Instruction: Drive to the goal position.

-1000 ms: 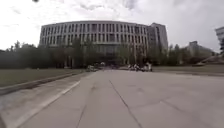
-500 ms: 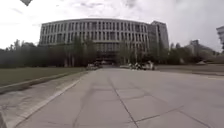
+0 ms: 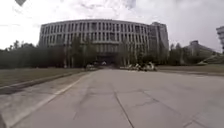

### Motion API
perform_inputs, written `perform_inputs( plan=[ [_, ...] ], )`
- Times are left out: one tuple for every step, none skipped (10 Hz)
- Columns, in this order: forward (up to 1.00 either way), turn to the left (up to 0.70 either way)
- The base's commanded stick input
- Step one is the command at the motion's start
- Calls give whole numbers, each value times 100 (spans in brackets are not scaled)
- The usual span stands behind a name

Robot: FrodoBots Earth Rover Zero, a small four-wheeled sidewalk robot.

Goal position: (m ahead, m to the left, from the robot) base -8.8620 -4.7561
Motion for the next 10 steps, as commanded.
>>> perform_inputs(
  plan=[
    [70,-1],
    [70,-1],
    [70,-1],
    [70,-1],
    [70,-1],
    [70,-1],
    [70,-1],
    [70,-1],
    [70,-1],
    [70,-1]
  ],
)
